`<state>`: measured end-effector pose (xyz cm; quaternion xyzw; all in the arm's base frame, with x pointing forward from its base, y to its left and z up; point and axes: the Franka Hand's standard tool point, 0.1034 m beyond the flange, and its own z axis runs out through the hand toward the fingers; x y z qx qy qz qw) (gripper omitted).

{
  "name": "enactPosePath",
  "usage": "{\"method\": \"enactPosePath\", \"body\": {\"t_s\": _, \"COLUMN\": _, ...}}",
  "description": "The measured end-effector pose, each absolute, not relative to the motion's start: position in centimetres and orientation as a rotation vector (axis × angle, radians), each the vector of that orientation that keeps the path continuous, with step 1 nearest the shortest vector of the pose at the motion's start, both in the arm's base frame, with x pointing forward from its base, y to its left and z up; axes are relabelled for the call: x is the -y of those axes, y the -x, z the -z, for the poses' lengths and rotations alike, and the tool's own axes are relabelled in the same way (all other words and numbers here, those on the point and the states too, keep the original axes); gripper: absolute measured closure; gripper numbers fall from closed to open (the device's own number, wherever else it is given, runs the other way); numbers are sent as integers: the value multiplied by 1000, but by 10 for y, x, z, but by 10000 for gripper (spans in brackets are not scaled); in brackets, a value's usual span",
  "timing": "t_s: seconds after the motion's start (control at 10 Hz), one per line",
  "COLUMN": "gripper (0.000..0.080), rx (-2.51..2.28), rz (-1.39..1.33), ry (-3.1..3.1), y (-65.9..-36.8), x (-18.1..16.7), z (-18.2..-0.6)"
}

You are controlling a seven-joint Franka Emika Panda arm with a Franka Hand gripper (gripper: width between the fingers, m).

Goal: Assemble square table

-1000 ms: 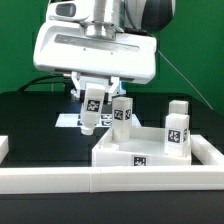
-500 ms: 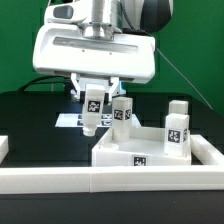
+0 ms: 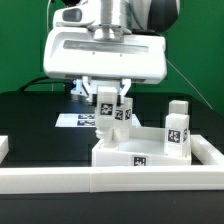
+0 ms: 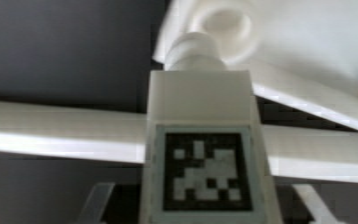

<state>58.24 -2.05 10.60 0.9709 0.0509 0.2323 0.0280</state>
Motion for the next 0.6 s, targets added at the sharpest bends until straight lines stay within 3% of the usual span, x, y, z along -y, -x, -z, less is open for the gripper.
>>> {"method": "enactPosePath", "body": {"t_s": 0.6, "gripper": 512, "rx": -159, "rz": -706, "ry": -3003, "y": -582, "x": 18, "z": -101}}
